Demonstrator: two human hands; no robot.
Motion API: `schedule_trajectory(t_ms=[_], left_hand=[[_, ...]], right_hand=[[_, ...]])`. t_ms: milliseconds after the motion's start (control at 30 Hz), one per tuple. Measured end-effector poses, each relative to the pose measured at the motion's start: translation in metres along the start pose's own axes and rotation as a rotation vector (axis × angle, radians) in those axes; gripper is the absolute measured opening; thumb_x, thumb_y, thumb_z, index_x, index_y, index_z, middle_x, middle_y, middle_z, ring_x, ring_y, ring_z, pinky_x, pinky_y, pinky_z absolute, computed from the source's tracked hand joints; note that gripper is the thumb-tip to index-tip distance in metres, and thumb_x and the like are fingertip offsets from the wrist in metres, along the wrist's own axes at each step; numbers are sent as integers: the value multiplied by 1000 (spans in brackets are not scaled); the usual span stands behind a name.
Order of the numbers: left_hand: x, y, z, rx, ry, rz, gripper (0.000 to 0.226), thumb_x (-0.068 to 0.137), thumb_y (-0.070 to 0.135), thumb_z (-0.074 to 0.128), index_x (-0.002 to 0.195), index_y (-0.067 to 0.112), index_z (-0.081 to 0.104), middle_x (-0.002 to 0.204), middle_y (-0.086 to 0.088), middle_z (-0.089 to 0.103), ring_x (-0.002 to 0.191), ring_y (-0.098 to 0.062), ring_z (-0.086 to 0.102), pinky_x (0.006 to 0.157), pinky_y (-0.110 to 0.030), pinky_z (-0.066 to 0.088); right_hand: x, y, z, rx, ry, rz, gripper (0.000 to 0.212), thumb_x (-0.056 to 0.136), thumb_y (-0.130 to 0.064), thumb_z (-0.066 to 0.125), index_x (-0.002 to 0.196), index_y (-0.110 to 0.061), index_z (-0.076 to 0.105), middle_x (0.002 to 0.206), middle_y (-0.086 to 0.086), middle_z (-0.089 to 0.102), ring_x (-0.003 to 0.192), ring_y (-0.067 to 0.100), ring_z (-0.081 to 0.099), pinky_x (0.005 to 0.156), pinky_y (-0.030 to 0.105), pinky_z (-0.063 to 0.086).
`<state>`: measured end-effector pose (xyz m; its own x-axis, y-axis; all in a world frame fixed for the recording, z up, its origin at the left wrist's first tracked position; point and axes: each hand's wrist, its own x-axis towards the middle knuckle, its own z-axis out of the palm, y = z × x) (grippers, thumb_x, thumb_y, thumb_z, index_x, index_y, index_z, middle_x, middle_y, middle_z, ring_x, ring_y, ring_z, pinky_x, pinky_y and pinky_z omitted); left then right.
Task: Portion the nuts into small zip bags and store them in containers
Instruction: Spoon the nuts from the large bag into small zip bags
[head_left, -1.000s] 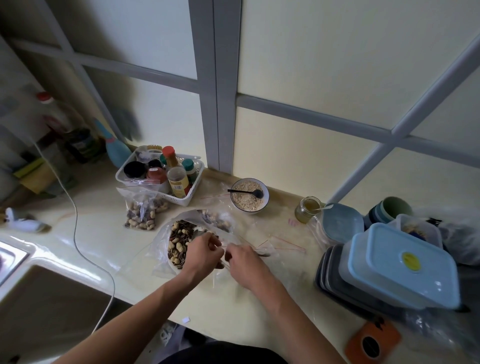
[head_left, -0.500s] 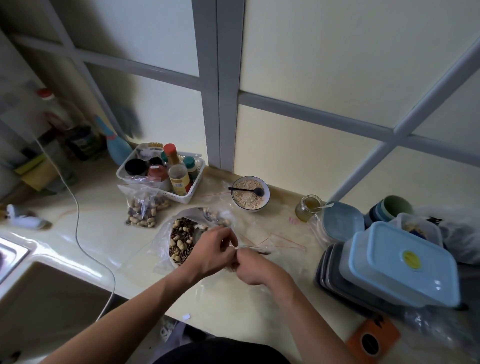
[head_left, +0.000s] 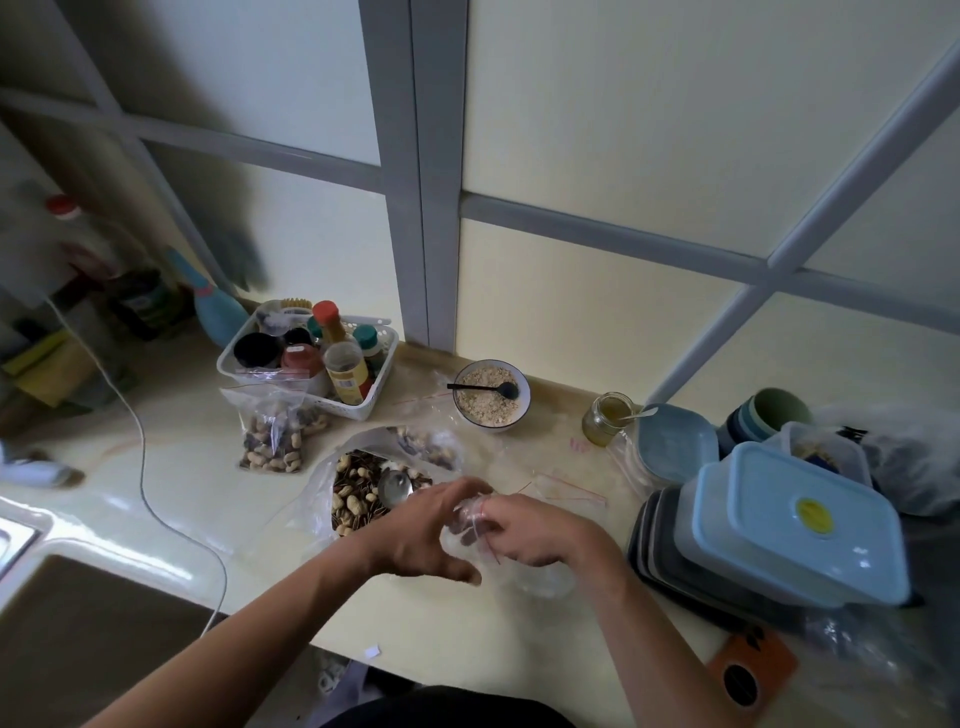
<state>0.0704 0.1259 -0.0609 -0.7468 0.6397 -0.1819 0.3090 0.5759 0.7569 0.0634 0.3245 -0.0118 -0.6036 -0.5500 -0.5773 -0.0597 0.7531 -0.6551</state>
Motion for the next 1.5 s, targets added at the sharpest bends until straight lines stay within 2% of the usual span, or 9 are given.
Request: schedule_trajectory(t_ms=[100,200,467,667,867,967,1100,1333,1500], left_hand=[[5,5,3,-41,157,91,57,70,40,86,117,24,59,106,15,64,95,-2,61,82,-26,52],[5,10,2,10,269,145,39,71,32,82,101,21,60,90,16,63,79,1,56,69,-20,46],[-11,-1,5,170,198,202,48,69,47,79,105,21,62,92,9,66,79,-11,60,66,-18,41],[-24,-19,-4,76,127,103,37,69,41,78,96,22,60,85,8,67,73,-11,62,65,-31,50],[-44,-61,-15,-111,246,-249,63,68,63,73,117,25,60,101,13,70,88,-9,66,76,-31,54],[-48,-75,-18,-115,220,-321,75,67,66,69,130,26,58,115,9,69,103,-12,65,88,-32,54],[-51,-80,-22,-16,149,-328,58,67,68,63,111,31,67,106,3,65,99,-13,54,84,-27,45],[-52,-93,-26,-19,60,-338,40,71,62,67,100,35,70,98,12,68,98,-9,57,90,-30,49],[-47,-95,-38,-95,96,-396,48,69,62,68,101,26,72,93,15,74,95,-10,64,89,-34,52]], right_hand=[[0,-11,3,78,68,-30,25,102,-9,44,107,-10,68,111,2,69,96,10,61,78,17,47],[4,-16,12,179,90,-34,25,93,-15,42,70,-22,50,71,-4,53,65,11,46,66,32,41],[13,-27,28,286,-151,19,68,82,18,46,45,-36,65,46,-19,52,45,-3,45,49,13,35],[27,-34,43,385,-104,71,31,83,6,52,72,-22,61,72,-13,61,68,2,55,74,31,48],[44,-40,33,729,515,110,45,92,8,37,86,-16,75,90,4,77,92,20,75,87,36,60],[61,-10,30,413,817,376,27,95,-4,49,106,-18,70,112,1,70,106,18,65,84,27,51],[88,47,45,-8,577,705,48,96,-29,59,141,-21,46,148,11,38,142,32,32,105,41,40],[89,80,59,-95,405,639,12,88,-18,65,79,-21,56,100,10,70,94,30,65,71,29,47],[72,50,36,500,501,358,17,85,-8,75,100,-14,71,82,5,74,63,17,66,65,32,54]])
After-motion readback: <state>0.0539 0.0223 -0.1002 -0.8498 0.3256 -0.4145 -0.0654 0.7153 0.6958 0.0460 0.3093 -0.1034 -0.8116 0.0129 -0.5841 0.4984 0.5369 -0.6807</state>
